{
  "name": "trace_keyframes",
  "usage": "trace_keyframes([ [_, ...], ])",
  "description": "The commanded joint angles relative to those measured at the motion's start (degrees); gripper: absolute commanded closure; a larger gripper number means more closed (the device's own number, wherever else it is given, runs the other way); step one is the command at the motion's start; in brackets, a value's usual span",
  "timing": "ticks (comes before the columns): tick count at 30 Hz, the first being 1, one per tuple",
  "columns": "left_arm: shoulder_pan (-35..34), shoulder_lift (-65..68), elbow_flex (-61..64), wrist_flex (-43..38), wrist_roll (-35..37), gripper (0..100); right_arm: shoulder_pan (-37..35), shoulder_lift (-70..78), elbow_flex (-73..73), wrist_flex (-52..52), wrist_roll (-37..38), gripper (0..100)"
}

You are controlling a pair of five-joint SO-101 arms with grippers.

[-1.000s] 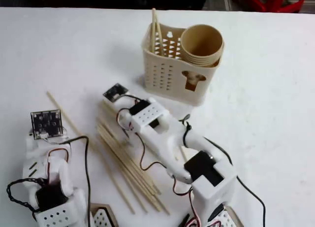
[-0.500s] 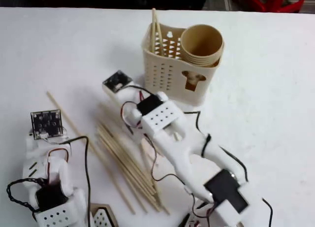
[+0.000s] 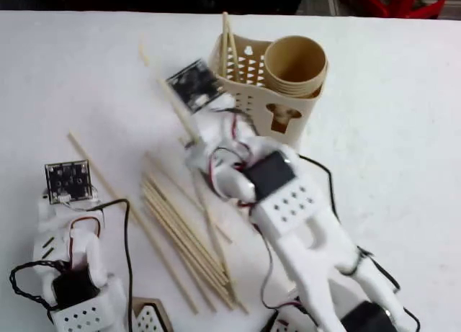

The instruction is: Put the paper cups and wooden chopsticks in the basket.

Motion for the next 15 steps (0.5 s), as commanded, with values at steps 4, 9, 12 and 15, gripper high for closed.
trace_keyframes([
  [4, -0.48, -0.66, -0.18, -0.44, -0.62, 97, 5.85, -4.53, -0.88, -18.42, -0.7, 98.1],
  [9, -0.48, -0.66, -0.18, -0.44, -0.62, 97, 9.36, -4.09, -0.62, -34.95, -0.7, 98.1],
  [12, -0.48, -0.66, -0.18, -0.44, -0.62, 97, 11.47, -1.36, -0.62, -44.35, -0.7, 98.1],
  [15, -0.48, -0.66, -0.18, -0.44, -0.62, 97, 13.93, 4.0, -0.62, -52.35, -0.7, 98.1],
])
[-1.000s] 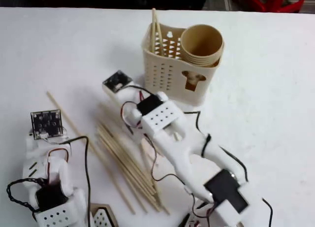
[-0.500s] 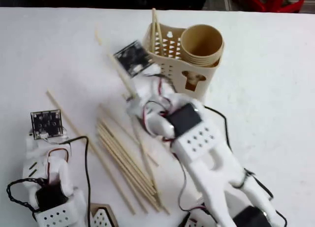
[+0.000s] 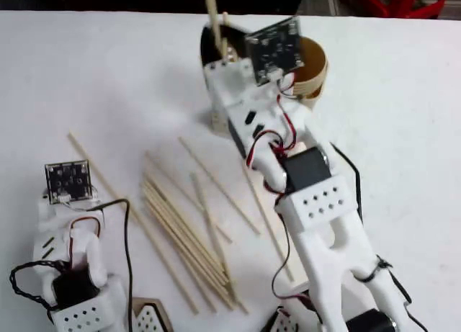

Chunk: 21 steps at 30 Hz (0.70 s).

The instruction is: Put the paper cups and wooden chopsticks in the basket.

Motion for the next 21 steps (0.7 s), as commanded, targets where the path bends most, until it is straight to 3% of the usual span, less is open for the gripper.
trace_keyframes([
  [1, -0.48, -0.66, -0.18, -0.44, -0.62, 97, 3.21, 5.41, -0.7, -10.42, -0.44, 98.1],
  [8, -0.48, -0.66, -0.18, -0.44, -0.62, 97, 7.43, 19.3, -0.7, -23.52, -0.35, 98.1],
  [16, -0.48, -0.66, -0.18, -0.44, -0.62, 97, 8.31, 24.04, -0.7, -22.9, -0.35, 97.7],
  [21, -0.48, -0.66, -0.18, -0.44, -0.62, 97, 7.78, 20.62, -0.7, -17.36, -0.44, 94.0],
])
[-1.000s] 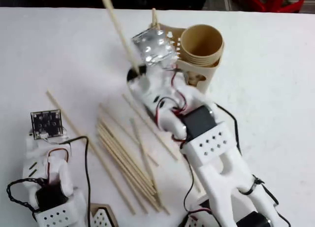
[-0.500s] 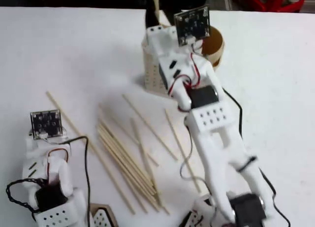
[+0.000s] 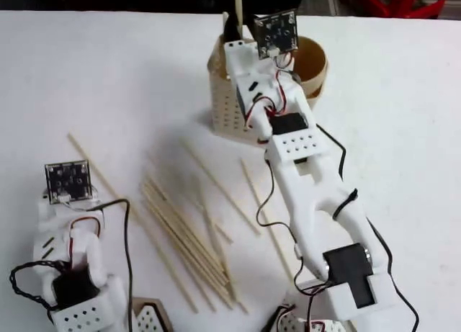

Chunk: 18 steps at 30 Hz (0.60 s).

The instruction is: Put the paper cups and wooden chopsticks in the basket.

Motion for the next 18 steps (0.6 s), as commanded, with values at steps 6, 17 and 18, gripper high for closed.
trace_keyframes([
  [6, -0.48, -0.66, -0.09, -0.44, -0.62, 97, -0.66, -9.1, -0.7, 12.0, -0.44, 86.2],
  [17, -0.48, -0.66, -0.09, -0.44, -0.62, 97, -4.26, -24.4, 0.79, 35.91, -0.44, 97.0],
  [18, -0.48, -0.66, -0.09, -0.44, -0.62, 97, -5.41, -26.42, 1.76, 38.99, -0.44, 98.1],
])
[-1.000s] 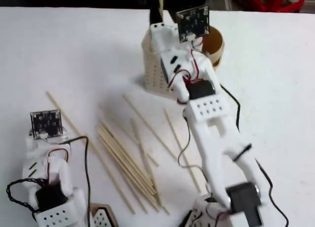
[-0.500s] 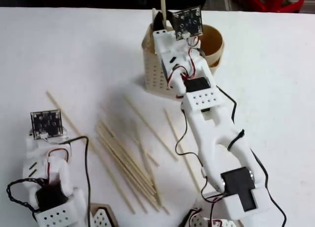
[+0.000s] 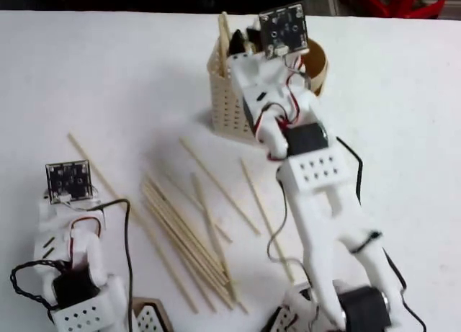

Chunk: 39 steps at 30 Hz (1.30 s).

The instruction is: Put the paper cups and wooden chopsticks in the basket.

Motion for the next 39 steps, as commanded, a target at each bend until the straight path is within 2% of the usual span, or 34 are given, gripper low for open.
trace_keyframes([
  [1, -0.48, -0.66, -0.53, -0.44, -0.62, 97, -3.74, -8.57, 2.11, 11.21, -0.44, 98.4],
  [5, -0.31, -0.66, -0.53, -0.44, -0.62, 97, -7.69, -15.87, 10.11, 17.8, -0.44, 98.1],
  [12, -0.13, -0.66, -0.53, -0.44, -0.62, 97, -7.87, -21.14, 25.67, 18.15, -0.44, 98.1],
  [14, -0.13, -0.66, -0.88, -0.35, -0.62, 93, -7.87, -21.14, 28.31, 18.15, -0.44, 98.1],
  [17, -0.13, -0.4, -1.85, 0.0, -0.88, 91, -7.78, -21.23, 30.42, 18.15, -0.44, 97.9],
  [21, 0.04, -0.31, -8.44, 3.78, -5.54, 91, -5.49, -21.14, 33.32, 16.75, -0.44, 97.8],
  [28, 6.02, -0.22, -17.14, 13.54, -10.29, 91, -2.77, -21.14, 38.51, 8.31, -0.44, 97.8],
  [33, 7.16, -0.04, -19.16, 16.97, -10.9, 90, -2.77, -21.14, 38.95, 7.6, -0.44, 97.8],
  [39, 10.68, 14.81, -22.07, 17.23, -13.1, 90, -2.68, -21.14, 38.95, 7.43, -0.09, 97.8],
])
